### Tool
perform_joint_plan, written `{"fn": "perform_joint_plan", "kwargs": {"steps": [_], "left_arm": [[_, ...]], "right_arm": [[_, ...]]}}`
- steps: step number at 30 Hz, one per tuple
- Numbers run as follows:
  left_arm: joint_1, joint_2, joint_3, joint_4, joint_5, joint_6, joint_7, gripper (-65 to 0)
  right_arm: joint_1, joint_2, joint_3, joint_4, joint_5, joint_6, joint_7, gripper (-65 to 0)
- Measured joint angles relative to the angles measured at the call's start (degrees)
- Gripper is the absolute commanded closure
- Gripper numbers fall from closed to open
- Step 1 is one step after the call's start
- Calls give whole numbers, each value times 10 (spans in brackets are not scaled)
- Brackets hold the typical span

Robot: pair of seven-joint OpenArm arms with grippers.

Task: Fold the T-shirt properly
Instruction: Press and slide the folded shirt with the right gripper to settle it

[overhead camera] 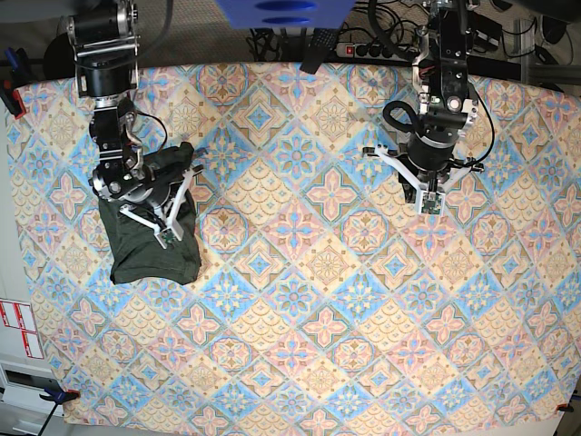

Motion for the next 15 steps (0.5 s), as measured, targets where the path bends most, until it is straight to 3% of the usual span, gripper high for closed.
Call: {"fn": "perform_joint_plan", "kwargs": {"steps": [7,15], "left_arm": [[0,0,0,0,0,0,0,0],[0,0,1,0,0,-1,-1,0]], "right_arm": [[-5,6,69,42,-12,-8,-14,-15],[-10,21,99,64,-11,-5,-18,-15]]}}
